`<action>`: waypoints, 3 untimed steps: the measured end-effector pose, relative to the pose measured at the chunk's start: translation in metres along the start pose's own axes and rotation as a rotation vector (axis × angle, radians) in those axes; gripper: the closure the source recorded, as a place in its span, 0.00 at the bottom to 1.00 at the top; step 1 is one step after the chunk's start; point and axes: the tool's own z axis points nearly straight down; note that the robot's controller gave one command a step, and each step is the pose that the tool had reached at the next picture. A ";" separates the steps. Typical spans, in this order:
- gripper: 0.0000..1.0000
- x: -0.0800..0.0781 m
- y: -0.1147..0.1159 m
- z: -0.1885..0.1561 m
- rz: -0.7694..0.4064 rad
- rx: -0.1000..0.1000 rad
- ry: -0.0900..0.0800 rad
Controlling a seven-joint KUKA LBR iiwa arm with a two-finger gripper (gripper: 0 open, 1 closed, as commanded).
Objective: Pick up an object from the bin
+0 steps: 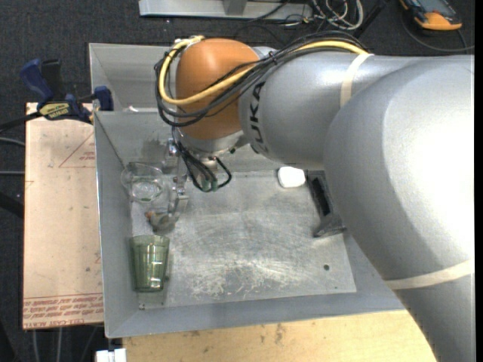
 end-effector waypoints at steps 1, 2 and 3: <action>1.00 -0.023 0.043 0.040 -0.114 -0.002 0.001; 0.00 -0.023 0.042 0.041 -0.113 0.000 0.004; 0.00 -0.023 0.042 0.041 -0.113 0.000 0.004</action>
Offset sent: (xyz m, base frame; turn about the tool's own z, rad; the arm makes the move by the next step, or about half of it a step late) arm 0.0000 0.0000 0.0000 0.0000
